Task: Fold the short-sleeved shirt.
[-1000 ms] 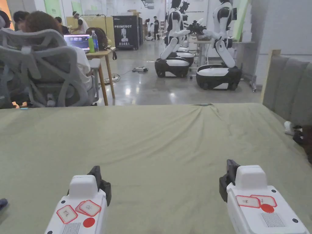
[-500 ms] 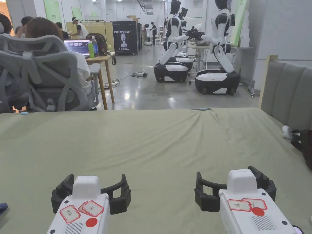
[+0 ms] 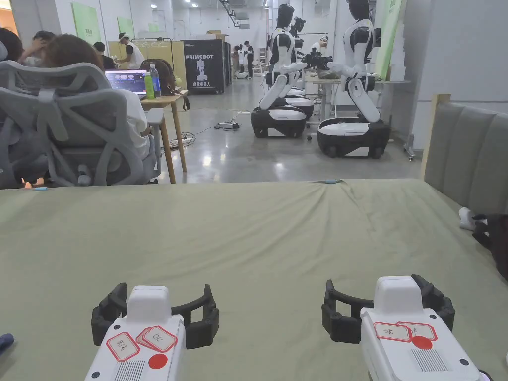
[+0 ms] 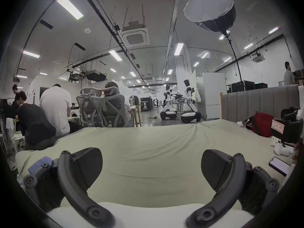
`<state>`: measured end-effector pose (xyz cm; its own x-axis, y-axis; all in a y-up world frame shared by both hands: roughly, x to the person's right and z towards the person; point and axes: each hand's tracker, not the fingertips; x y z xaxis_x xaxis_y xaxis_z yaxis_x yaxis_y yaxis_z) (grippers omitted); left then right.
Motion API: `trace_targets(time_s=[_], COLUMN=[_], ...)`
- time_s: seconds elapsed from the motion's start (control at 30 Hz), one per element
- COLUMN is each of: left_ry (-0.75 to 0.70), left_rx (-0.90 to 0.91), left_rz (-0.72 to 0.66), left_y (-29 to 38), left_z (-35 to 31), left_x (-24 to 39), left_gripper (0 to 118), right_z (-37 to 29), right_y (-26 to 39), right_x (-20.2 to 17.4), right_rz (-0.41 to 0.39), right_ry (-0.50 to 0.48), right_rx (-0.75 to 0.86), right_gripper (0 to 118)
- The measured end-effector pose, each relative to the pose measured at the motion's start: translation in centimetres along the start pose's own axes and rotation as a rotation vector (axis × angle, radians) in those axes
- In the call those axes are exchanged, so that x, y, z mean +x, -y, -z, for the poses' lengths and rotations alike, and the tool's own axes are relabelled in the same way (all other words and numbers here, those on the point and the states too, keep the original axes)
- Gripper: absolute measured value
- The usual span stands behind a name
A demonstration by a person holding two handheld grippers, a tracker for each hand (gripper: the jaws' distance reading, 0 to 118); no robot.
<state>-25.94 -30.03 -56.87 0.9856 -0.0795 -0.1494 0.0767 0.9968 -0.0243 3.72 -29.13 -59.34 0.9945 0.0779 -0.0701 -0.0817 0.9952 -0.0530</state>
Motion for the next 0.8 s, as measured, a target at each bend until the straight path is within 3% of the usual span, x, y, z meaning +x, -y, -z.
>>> trace_targets(time_s=[0.8], left_ry=[-0.001], left_rx=[0.004], left_rz=[0.008], left_y=[0.19], left_z=[-0.13], left_x=[-0.04], left_gripper=[118], right_z=[-0.42], right_y=[0.13], right_x=[0.1], right_rz=[-0.001], right_ry=[0.016], right_rx=[0.009], right_gripper=[118])
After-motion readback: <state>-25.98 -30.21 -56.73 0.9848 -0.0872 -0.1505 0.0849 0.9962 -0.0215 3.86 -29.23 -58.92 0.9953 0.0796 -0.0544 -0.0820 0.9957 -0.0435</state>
